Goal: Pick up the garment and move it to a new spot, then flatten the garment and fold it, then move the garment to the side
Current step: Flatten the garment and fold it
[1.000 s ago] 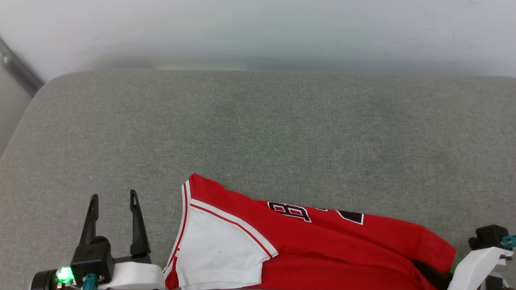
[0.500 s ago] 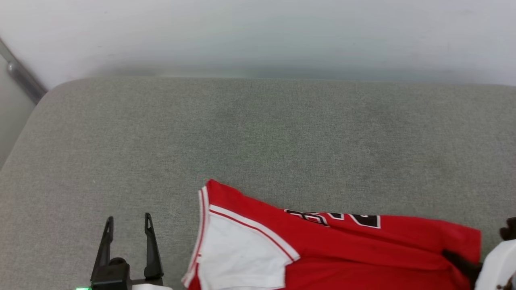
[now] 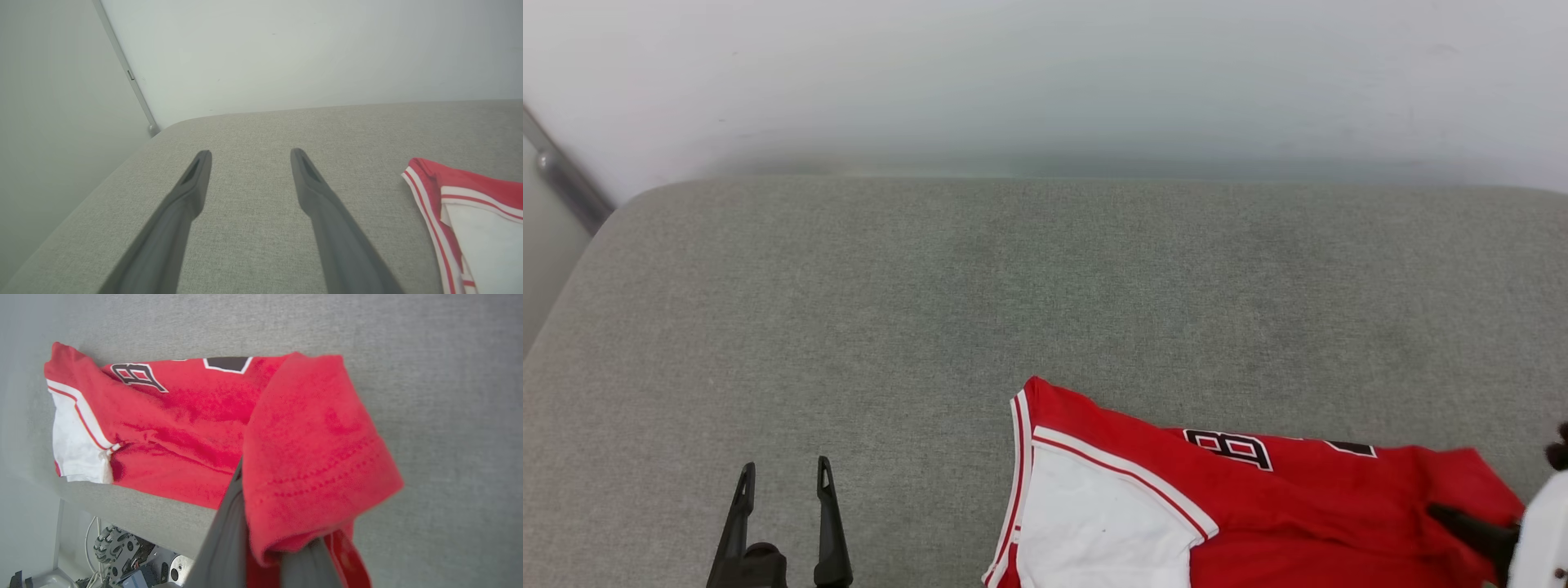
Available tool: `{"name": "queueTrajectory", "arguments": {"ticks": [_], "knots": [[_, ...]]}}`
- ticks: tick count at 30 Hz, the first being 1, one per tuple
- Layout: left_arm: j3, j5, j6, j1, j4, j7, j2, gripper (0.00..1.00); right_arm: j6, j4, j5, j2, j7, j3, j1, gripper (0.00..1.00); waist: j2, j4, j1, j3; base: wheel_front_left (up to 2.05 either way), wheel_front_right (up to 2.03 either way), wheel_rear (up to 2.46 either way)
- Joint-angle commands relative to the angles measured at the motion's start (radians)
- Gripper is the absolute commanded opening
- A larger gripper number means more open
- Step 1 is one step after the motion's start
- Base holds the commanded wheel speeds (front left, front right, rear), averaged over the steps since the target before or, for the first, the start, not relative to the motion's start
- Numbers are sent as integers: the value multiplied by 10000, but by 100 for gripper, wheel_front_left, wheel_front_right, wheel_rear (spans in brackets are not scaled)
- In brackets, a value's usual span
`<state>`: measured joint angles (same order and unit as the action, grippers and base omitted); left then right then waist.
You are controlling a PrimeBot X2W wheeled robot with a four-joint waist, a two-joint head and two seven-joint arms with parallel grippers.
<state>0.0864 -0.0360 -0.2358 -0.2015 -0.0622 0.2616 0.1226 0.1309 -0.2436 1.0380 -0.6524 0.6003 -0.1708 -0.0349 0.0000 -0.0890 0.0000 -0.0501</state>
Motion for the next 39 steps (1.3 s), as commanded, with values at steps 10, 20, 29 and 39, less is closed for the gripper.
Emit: {"name": "queueTrajectory", "arguments": {"ticks": [10, 20, 29, 39], "knots": [[-229, 109, 319, 251, 140, 47, -168, 100, -4, 3039, -431, 698, 1222, -1549, -1001, 0, 0, -49, 0, -190, 0, 0, 0], [-331, 134, 529, 674, 248, 47, -315, 100, -4, 2712, -1747, 1682, 1694, -4645, -3644, 0, 0, -308, 0, -548, 0, 0, 0], [-320, 157, 668, 942, 280, 47, -469, 100, -4, 653, -2558, 2793, 1199, -7013, -5655, 0, 0, -443, 0, -959, 0, 0, 0], [-223, 163, 757, 1222, 352, 47, -570, 100, -6, -2073, -3184, 3491, 184, -9306, -6759, 12, 0, -530, 0, -1297, 0, 0, 0]]}}
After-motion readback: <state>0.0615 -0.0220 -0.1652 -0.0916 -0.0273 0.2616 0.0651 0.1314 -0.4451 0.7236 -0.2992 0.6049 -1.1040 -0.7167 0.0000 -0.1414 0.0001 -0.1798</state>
